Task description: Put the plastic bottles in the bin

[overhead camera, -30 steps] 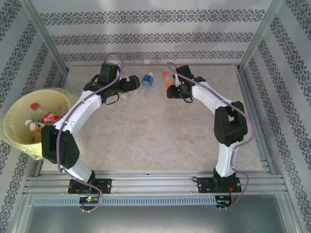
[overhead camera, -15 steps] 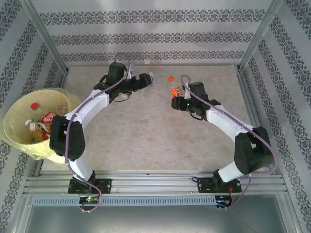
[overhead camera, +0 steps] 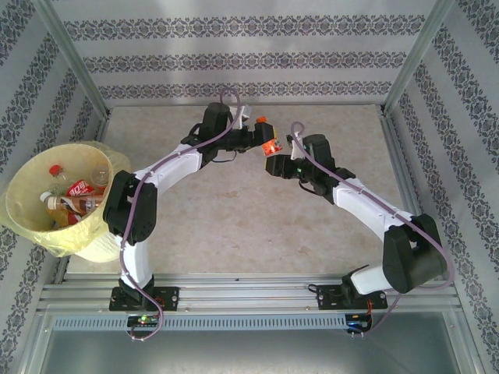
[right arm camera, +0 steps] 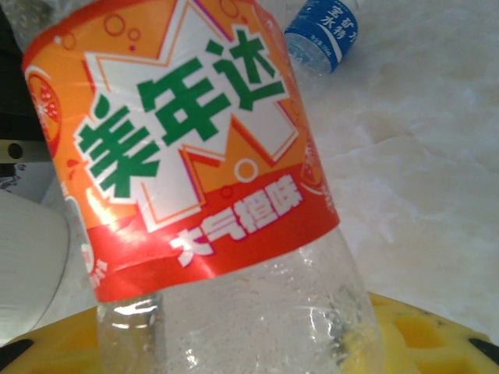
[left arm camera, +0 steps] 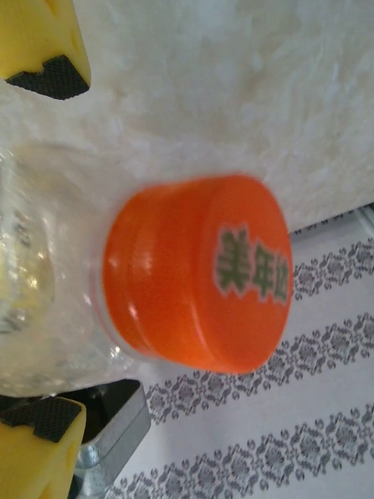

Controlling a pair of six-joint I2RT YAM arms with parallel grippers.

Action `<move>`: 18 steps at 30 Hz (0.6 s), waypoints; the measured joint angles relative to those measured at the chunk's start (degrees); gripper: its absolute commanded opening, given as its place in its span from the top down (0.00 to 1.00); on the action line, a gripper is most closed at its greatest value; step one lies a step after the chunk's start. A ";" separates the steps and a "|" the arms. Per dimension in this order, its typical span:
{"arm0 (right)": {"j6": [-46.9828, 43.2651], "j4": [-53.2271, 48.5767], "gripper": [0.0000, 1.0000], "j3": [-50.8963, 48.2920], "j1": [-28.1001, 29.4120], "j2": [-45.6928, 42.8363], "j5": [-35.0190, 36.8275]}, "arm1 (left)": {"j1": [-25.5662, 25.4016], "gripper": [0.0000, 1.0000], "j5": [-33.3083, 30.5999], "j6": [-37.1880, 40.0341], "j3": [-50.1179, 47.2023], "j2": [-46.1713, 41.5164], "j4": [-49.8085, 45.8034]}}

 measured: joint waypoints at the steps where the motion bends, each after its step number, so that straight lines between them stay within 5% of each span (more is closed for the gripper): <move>1: 0.22 0.33 0.65 0.00 0.00 0.09 -0.42 | -0.13 0.01 0.26 -0.07 0.00 0.02 0.48; 13: 2.71 4.48 0.62 0.00 0.00 0.72 -4.39 | -0.26 0.32 5.31 -1.22 0.31 1.22 3.28; 18: 2.97 5.09 0.51 0.02 0.00 0.85 -5.27 | -0.46 0.45 4.87 -0.72 0.33 1.31 3.32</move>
